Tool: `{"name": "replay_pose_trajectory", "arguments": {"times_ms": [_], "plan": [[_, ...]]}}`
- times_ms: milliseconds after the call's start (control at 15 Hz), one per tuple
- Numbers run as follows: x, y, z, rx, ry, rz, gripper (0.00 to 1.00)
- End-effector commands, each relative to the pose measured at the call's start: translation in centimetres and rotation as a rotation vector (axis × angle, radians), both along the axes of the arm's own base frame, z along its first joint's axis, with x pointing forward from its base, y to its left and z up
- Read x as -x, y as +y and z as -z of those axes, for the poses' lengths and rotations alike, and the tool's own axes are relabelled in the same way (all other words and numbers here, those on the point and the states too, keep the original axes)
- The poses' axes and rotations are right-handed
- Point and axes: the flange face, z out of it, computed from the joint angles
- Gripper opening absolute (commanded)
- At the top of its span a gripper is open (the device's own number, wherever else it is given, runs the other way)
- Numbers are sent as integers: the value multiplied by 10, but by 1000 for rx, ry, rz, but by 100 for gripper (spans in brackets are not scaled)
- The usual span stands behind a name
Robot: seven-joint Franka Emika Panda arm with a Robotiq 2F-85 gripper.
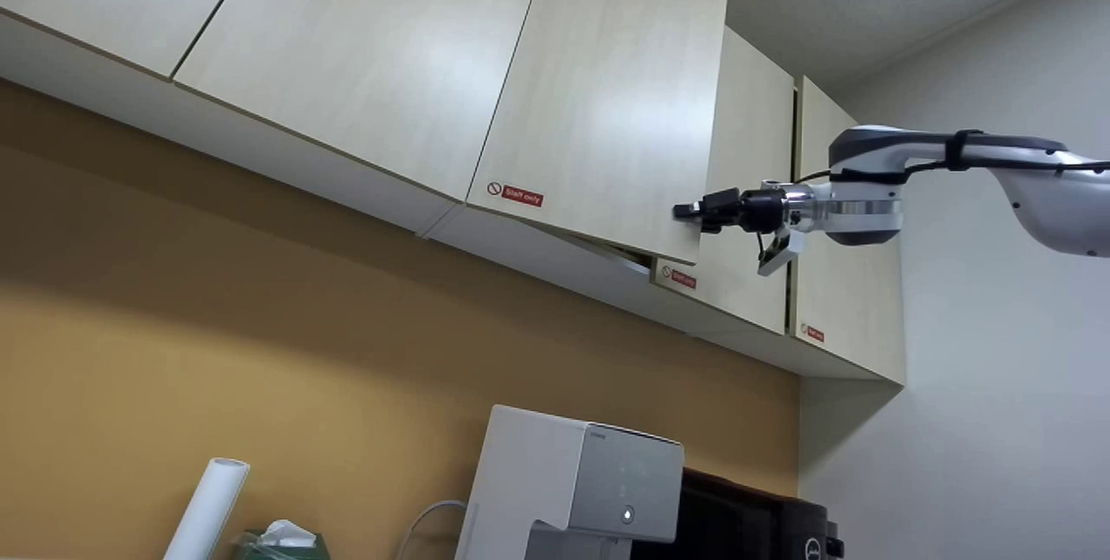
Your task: Close the open upper cabinet door.
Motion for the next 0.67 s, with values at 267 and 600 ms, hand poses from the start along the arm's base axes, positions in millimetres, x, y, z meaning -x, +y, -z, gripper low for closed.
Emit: {"name": "replay_pose_trajectory", "arguments": {"times_ms": [267,600], "plan": [[-10,-17,-26,2,56,-115,7],[-16,-29,-33,3,61,-132,7]]}}
